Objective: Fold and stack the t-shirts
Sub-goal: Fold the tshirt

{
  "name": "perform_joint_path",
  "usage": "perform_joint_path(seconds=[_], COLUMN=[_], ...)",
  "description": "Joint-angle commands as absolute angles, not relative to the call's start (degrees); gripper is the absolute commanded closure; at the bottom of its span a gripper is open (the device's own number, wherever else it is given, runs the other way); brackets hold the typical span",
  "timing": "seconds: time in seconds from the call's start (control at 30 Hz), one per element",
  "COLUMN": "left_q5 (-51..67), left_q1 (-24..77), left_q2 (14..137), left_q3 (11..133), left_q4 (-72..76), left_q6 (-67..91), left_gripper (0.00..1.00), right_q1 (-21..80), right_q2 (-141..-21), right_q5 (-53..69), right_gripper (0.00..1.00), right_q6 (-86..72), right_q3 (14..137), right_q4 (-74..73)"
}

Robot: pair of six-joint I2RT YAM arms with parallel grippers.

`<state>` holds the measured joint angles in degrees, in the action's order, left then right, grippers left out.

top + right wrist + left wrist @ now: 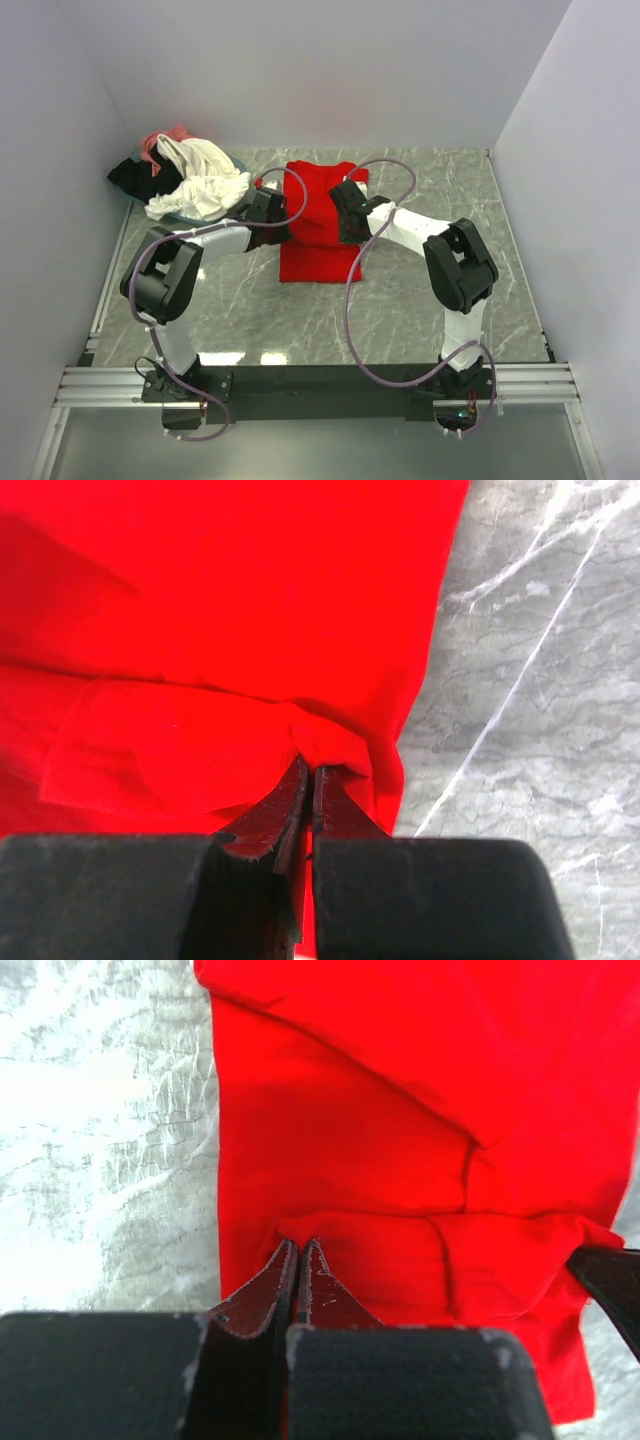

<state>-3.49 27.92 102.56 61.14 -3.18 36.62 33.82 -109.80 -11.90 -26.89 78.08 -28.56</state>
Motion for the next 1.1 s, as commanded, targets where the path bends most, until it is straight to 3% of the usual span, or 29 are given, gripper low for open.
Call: perform_joint_path(seconds=[0.0,0.63,0.7,0.73,0.77,0.8,0.9,0.97,1.07], left_q5=[-3.5,-5.7,-7.9,-8.7,-11.5,-12.6,-16.9,-18.9,-20.9], left_q1=[27.5,27.6,27.6,27.6,27.6,27.7,28.0,28.9,31.4], left_q2=[103.4,103.5,103.0,102.5,101.3,100.6,96.7,93.5,89.3], left_q3=[64.0,68.2,68.5,68.5,68.5,68.4,66.7,65.5,60.7], left_q4=[-3.0,-6.6,-7.1,-7.4,-8.2,-8.7,-9.5,-9.5,-7.0], left_q6=[35.6,33.7,34.1,34.3,34.6,34.7,35.3,35.9,36.6], left_gripper=[1.0,0.98,0.87,0.81,0.7,0.67,0.55,0.5,0.51], right_q1=[32.8,31.1,31.0,31.0,31.0,31.0,31.1,31.0,31.2], right_q2=[-110.4,-111.4,-111.1,-110.2,-109.3,-108.4,-104.1,-101.2,-96.6], right_q5=[-12.7,-13.1,-14.0,-14.3,-14.8,-15.1,-15.5,-16.3,-15.4], right_gripper=[1.0,0.99,0.92,0.83,0.78,0.67,0.49,0.45,0.44], right_q6=[-26.0,-25.5,-25.4,-25.4,-25.5,-25.6,-25.8,-25.8,-26.0], right_q3=[80.9,84.4,84.2,83.9,83.2,82.5,79.8,78.3,74.9], right_q4=[-28.8,-30.1,-30.2,-30.3,-29.6,-29.0,-27.5,-27.1,-25.1])
